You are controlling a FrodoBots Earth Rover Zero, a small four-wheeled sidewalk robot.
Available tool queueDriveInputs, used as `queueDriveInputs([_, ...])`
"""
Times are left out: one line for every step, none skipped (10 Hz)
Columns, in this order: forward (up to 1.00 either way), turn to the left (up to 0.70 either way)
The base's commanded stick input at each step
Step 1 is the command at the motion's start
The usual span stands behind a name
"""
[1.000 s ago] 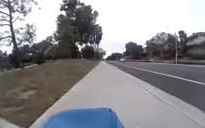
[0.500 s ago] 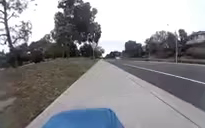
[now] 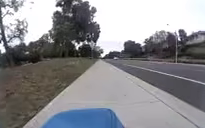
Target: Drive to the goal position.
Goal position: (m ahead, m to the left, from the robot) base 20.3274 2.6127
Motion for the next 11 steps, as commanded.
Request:
queueDriveInputs([1.0,0.0])
queueDriveInputs([1.0,0.0])
queueDriveInputs([1.0,0.0])
queueDriveInputs([1.0,0.0])
queueDriveInputs([1.0,0.0])
queueDriveInputs([1.0,0.0])
queueDriveInputs([1.0,0.27])
queueDriveInputs([1.0,0.27])
queueDriveInputs([1.0,0.27])
queueDriveInputs([1.0,0.27])
queueDriveInputs([1.0,0.1])
